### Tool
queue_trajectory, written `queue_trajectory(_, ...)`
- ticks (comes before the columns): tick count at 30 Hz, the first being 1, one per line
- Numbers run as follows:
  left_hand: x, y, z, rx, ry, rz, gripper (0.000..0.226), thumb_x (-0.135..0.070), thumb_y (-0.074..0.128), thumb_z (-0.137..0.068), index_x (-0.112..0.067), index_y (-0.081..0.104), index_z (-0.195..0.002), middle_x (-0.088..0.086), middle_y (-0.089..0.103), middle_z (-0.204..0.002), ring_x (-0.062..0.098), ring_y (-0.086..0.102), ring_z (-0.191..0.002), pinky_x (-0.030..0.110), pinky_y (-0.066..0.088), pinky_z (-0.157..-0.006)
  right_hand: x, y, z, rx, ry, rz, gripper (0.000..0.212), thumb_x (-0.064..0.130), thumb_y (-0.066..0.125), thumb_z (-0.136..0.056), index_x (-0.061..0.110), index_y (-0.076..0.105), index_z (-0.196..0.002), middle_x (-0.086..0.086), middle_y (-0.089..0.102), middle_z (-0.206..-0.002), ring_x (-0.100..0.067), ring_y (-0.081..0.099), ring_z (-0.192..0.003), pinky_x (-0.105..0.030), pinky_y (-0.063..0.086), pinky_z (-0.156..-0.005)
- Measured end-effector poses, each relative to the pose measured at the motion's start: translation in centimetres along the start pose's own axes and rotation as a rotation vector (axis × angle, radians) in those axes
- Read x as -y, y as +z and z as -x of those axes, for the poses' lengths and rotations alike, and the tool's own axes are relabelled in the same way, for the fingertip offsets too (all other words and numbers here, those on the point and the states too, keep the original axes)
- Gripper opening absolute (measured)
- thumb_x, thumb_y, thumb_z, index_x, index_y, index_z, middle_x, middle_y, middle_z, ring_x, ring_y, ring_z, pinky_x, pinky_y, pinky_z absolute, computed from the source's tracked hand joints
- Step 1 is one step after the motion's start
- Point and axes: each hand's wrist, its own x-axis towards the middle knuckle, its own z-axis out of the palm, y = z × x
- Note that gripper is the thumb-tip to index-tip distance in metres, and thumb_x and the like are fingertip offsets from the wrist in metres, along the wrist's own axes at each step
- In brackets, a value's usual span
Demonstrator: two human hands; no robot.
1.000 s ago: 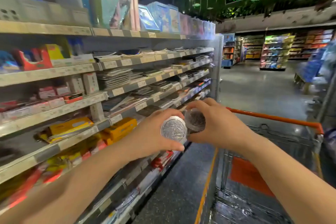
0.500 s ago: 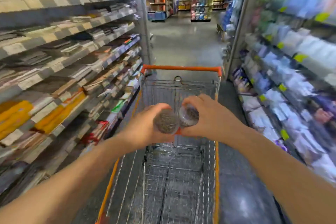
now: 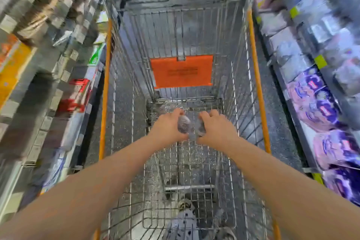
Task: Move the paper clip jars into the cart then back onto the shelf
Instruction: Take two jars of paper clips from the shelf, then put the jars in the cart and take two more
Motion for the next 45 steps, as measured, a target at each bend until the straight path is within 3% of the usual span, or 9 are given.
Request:
queue_trajectory(7, 7.5, 11.0, -3.0, 0.178, -0.214, -0.017, 0.069, -0.035, 0.072, -0.077, -0.012, 0.033, -0.129, 0.008, 0.061, -0.111, 0.028, 0.059, -0.099, 0.034, 0.049, -0.08, -1.3, 12.0, -5.1, 0.15, 0.141, 0.029, 0.059, 0.029, 0.066, -0.084, 0.016, 0.034, -0.132, -0.013, 0.037, -0.132, -0.033, 0.043, -0.117, -0.039, 0.045, -0.076)
queue_trajectory(11, 9.2, 16.0, -3.3, 0.248, -0.28, -0.028, 0.061, -0.025, 0.07, -0.079, -0.011, 0.033, -0.125, -0.002, 0.055, -0.097, 0.023, 0.056, -0.095, 0.03, 0.044, -0.074, -1.8, 17.5, -5.3, 0.249, 0.178, 0.045, 0.057, 0.013, 0.064, -0.086, 0.014, 0.032, -0.133, -0.014, 0.035, -0.133, -0.034, 0.04, -0.121, -0.039, 0.049, -0.083)
queue_trajectory(15, 9.8, 19.2, -3.9, 0.283, -0.333, -0.046, 0.071, -0.027, 0.074, -0.076, -0.011, 0.029, -0.129, 0.017, 0.048, -0.121, 0.032, 0.048, -0.113, 0.043, 0.044, -0.095, -2.3, 20.7, -5.8, 0.303, 0.221, 0.023, 0.071, 0.008, 0.067, -0.083, 0.017, 0.025, -0.139, -0.015, 0.031, -0.137, -0.033, 0.036, -0.125, -0.038, 0.051, -0.085)
queue_trajectory(23, 10.2, 21.8, -4.8, 0.228, -0.363, 0.08, 0.062, -0.03, 0.074, -0.076, -0.018, 0.032, -0.12, 0.009, 0.057, -0.106, 0.022, 0.059, -0.09, 0.032, 0.054, -0.076, -3.1, 22.5, -6.9, 0.302, 0.272, -0.103, 0.075, -0.007, 0.064, -0.078, 0.017, 0.027, -0.139, -0.013, 0.027, -0.142, -0.033, 0.035, -0.127, -0.042, 0.046, -0.094)
queue_trajectory(27, 8.9, 20.2, -4.4, 0.24, -0.374, 0.062, 0.085, -0.038, 0.075, -0.074, -0.017, 0.023, -0.138, 0.014, 0.04, -0.129, 0.03, 0.049, -0.113, 0.039, 0.046, -0.094, -2.9, 20.8, -6.3, 0.277, 0.228, -0.083, 0.069, 0.004, 0.06, -0.084, 0.018, 0.024, -0.141, -0.012, 0.031, -0.139, -0.031, 0.037, -0.126, -0.042, 0.046, -0.095)
queue_trajectory(31, 6.7, 16.8, -3.7, 0.141, -0.339, 0.003, 0.075, -0.04, 0.068, -0.079, -0.01, 0.031, -0.136, 0.012, 0.038, -0.134, 0.028, 0.047, -0.118, 0.041, 0.045, -0.098, -2.3, 16.9, -5.4, 0.188, 0.151, -0.013, 0.052, 0.018, 0.056, -0.089, 0.012, 0.035, -0.136, -0.009, 0.044, -0.13, -0.027, 0.045, -0.118, -0.038, 0.045, -0.094)
queue_trajectory(34, 4.2, 13.9, -2.4, 0.06, -0.307, -0.017, 0.062, -0.042, 0.063, -0.082, -0.011, 0.038, -0.13, 0.01, 0.046, -0.128, 0.026, 0.053, -0.11, 0.041, 0.047, -0.093, -0.9, 12.8, -4.1, 0.148, 0.082, 0.04, 0.028, 0.017, 0.054, -0.091, 0.013, 0.053, -0.119, -0.003, 0.059, -0.105, -0.023, 0.059, -0.09, -0.027, 0.047, -0.065)
queue_trajectory(39, 0.1, 7.8, 1.5, -0.036, -0.221, 0.017, 0.035, -0.034, 0.061, -0.085, -0.023, 0.055, -0.118, 0.004, 0.062, -0.114, 0.026, 0.058, -0.106, 0.035, 0.047, -0.085, 0.9, 5.3, 0.4, 0.023, -0.064, -0.037, 0.022, 0.013, 0.051, -0.087, 0.017, 0.061, -0.107, -0.007, 0.064, -0.104, -0.028, 0.062, -0.094, -0.032, 0.047, -0.072)
queue_trajectory(45, -4.7, 0.8, 9.3, -0.28, -0.102, 0.071, 0.022, -0.03, 0.06, -0.087, -0.015, 0.066, -0.102, 0.004, 0.068, -0.1, 0.022, 0.061, -0.094, 0.028, 0.042, -0.073, 1.9, -2.8, 8.6, -0.196, -0.291, -0.088, 0.015, 0.023, 0.047, -0.09, 0.016, 0.059, -0.086, -0.007, 0.065, -0.09, -0.03, 0.06, -0.09, -0.032, 0.04, -0.065)
